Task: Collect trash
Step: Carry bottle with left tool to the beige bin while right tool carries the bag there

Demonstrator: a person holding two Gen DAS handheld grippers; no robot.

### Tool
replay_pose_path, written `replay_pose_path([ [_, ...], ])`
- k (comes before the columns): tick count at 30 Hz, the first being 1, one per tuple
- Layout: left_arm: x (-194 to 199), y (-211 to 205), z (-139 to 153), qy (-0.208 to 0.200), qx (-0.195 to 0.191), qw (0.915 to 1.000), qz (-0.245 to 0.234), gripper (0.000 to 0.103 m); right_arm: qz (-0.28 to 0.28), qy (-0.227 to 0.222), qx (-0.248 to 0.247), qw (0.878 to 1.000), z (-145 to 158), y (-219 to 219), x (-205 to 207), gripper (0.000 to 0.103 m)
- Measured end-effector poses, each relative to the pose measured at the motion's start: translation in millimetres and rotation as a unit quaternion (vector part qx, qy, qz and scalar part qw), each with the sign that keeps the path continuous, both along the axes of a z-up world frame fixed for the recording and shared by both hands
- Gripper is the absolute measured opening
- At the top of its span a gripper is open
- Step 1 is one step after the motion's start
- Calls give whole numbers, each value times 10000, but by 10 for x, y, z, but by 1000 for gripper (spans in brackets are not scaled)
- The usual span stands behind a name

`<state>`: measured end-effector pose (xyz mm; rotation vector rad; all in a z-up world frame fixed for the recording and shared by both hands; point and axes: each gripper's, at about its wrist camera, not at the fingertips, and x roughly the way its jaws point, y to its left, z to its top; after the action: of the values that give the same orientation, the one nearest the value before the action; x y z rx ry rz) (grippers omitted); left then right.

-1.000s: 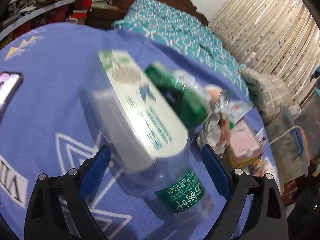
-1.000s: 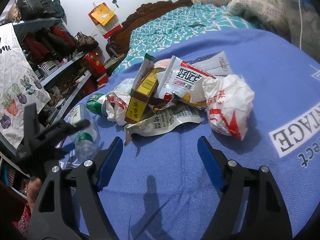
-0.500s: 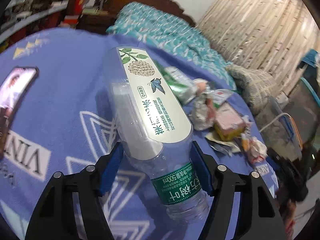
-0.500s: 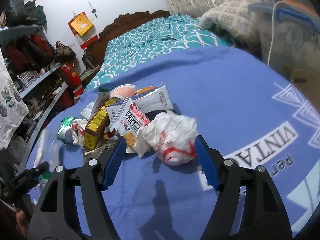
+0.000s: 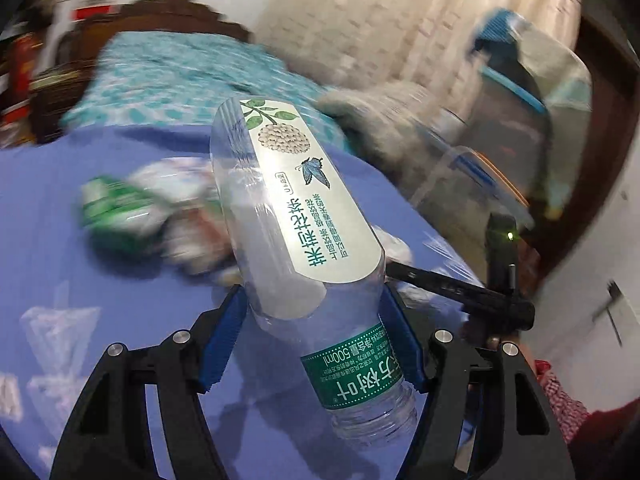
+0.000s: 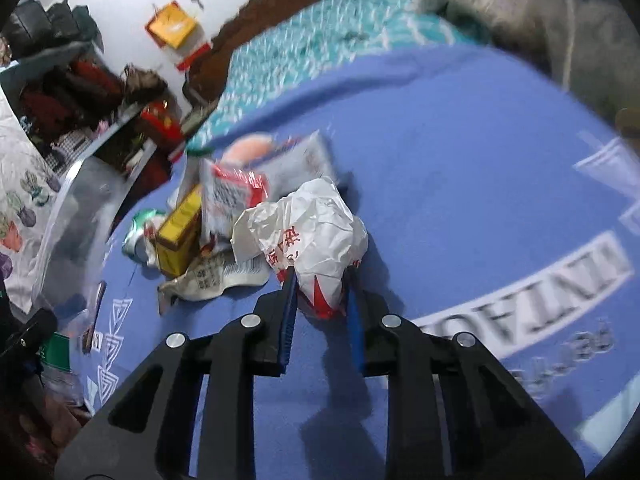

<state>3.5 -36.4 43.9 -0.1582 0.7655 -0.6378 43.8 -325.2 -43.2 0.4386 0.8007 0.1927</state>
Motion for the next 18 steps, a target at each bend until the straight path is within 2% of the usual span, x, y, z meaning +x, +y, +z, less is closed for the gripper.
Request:
replay_pose_path([
  [3,181,-554,11,155,7,9973,-716,64,-415,-238,96,9988,97,-366,-230,25],
  [6,338,-1249,-2,216,156,9891,-1450,64,-1021,-375,110,9940,155,-887,-456,25],
  [11,469,-2641,-64,460,426,9584,-2786,64,-2232,-413,440,9729,108,-1895,-899,25],
  [15,572,-3693,-146,603,687,9344,-3443,64,-2962,-403,640,9521,42,-2523,-1100,25],
  [18,568,-4250,-208,780,848,9192,-3766,65,-3286,-354,756,9408,-32,-2829,-1115,28],
])
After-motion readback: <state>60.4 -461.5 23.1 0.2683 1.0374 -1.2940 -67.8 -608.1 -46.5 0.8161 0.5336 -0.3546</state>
